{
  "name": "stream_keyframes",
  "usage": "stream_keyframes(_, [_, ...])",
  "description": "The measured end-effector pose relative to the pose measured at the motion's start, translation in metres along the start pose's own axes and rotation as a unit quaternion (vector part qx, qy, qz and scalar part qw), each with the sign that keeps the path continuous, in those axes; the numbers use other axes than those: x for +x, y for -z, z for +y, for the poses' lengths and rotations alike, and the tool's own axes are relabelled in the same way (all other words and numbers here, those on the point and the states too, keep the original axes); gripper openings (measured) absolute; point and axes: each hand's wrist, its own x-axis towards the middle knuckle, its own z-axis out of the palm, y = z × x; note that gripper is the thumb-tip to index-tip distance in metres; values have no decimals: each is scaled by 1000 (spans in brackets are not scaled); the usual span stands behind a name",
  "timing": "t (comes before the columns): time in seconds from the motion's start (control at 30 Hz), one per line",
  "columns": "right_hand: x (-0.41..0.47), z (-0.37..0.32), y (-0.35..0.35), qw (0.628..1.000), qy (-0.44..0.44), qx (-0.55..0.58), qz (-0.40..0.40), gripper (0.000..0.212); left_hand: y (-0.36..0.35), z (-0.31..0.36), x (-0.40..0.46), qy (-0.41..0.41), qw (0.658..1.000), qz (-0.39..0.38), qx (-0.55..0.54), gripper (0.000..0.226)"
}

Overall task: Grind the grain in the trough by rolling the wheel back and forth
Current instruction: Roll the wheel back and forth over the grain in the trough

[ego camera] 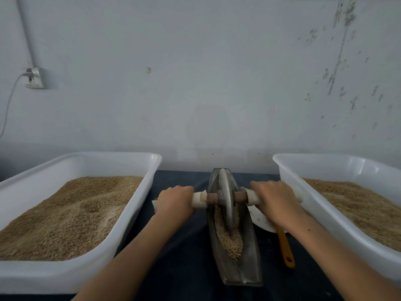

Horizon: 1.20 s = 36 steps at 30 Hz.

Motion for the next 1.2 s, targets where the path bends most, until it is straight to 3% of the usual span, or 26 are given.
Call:
stream_keyframes(0.13, [-3,7,-1,997,-18,41,-64,17,5,5,0,-13,999,14,48,19])
stream_keyframes(0.27, [0,12,8,980,-10,47,-193,22,13,6,-2,-35,996,-27,75,28])
stream_keyframes(0.37, [2,13,14,969,-1,43,-243,23,17,4,-3,-40,995,-58,65,30])
stream_keyframes(0.53, [3,10,12,975,-2,35,-221,20,14,2,-2,-33,996,-61,52,30])
stream_keyframes(0.67, [-1,8,0,993,-24,32,-109,19,7,5,0,-24,998,5,55,24])
stream_keyframes(0.77, [-2,8,-6,996,-35,47,-74,23,5,7,1,-19,998,31,51,23])
stream_keyframes(0.93, [-3,8,0,993,-24,39,-110,13,7,5,0,-22,998,8,58,24])
stream_keyframes(1.07, [2,6,13,984,-18,14,-176,19,12,0,-1,-31,997,-64,31,32])
stream_keyframes(1.2, [3,4,23,973,-11,-1,-230,11,14,-3,-1,-37,992,-120,12,39])
